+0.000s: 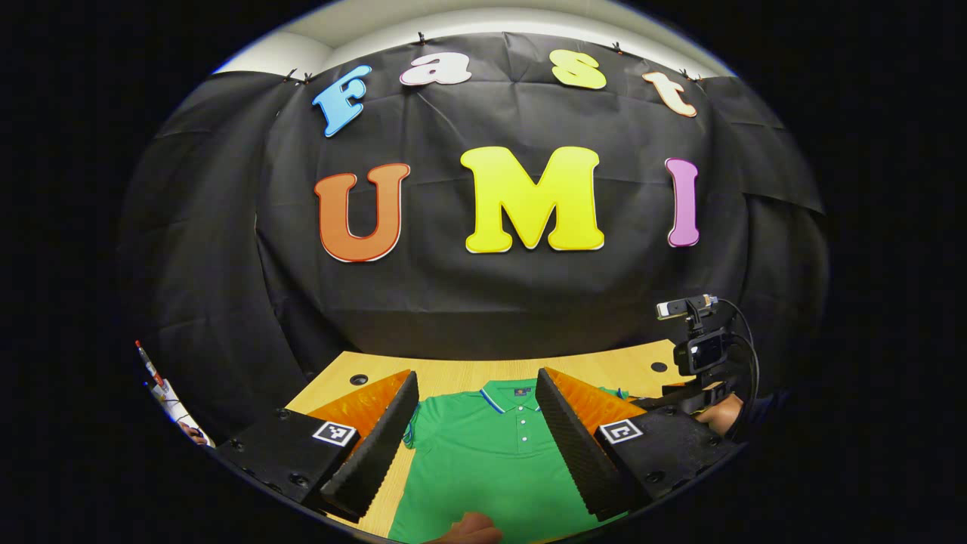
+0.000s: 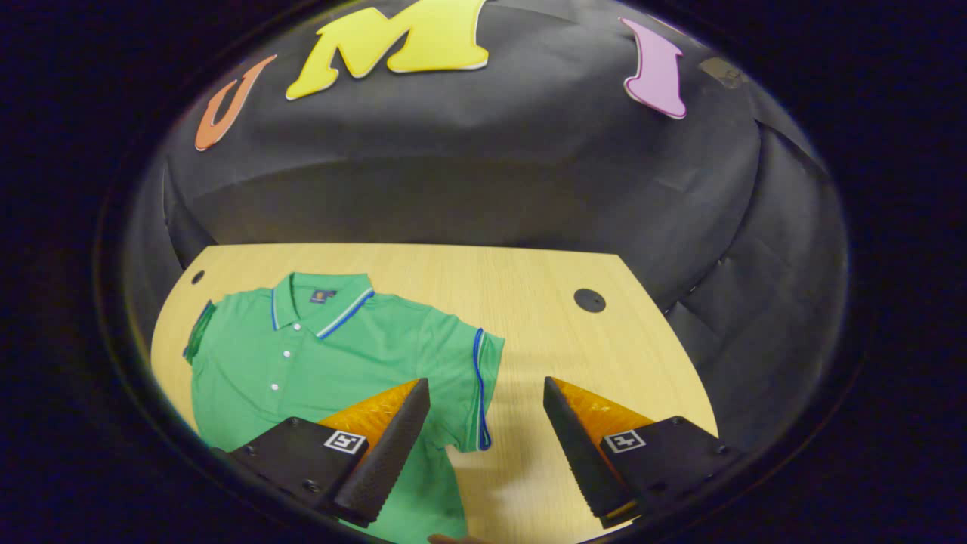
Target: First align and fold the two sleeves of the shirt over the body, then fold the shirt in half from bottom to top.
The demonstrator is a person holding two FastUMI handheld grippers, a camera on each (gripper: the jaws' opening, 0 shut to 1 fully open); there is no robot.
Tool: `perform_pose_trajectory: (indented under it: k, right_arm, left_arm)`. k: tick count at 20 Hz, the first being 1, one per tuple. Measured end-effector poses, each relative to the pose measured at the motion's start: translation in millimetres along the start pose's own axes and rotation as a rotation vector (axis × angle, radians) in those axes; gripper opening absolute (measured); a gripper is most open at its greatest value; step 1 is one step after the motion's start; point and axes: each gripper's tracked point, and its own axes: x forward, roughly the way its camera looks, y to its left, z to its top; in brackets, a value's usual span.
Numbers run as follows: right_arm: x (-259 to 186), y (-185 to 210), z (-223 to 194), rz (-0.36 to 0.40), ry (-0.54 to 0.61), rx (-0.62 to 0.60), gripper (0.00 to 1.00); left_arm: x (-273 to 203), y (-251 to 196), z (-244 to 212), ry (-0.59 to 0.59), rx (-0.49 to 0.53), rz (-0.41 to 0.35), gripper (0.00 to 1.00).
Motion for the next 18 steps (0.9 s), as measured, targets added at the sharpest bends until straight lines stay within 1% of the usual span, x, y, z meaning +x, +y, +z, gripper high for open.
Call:
perform_pose_trajectory:
  k: [3,4,5,7,9,10,12,13,14,15,18]
  right_arm:
    - [32,-2,-8,0.004,0.050,0.006,0.96]
    - [39,-3,-8,0.011,0.063,0.017,0.97]
    - [46,-3,-9,0.017,0.076,0.029,0.94]
    - [56,-3,-12,0.026,0.095,0.043,0.91]
    - [61,-1,-13,0.045,0.106,0.044,0.90]
    - [67,-5,-14,0.028,0.106,0.035,0.91]
    - [72,5,-20,0.053,0.123,0.054,0.68]
    - [73,7,-22,0.072,0.129,0.055,0.67]
    - [72,8,-18,0.075,0.121,0.060,0.68]
    - [73,8,-20,0.072,0.123,0.058,0.49]
    - [79,13,-22,0.076,0.116,0.044,0.27]
  left_arm:
    - [0,4,-8,0.022,-0.013,0.017,1.00]
    - [1,6,-10,0.032,-0.016,0.024,1.00]
    - [1,7,-14,0.046,-0.014,0.033,1.00]
    - [-1,9,-18,0.064,-0.015,0.041,1.00]
    - [-4,10,-22,0.077,-0.012,0.046,1.00]
    - [-5,11,-22,0.081,-0.007,0.052,1.00]
    - [-8,12,-21,0.080,-0.002,0.060,1.00]
    - [-9,10,-23,0.081,-0.001,0.061,1.00]
    - [-10,9,-23,0.086,0.000,0.064,1.00]
    - [-12,7,-24,0.090,0.000,0.066,1.00]
    - [-14,4,-25,0.095,0.007,0.070,1.00]
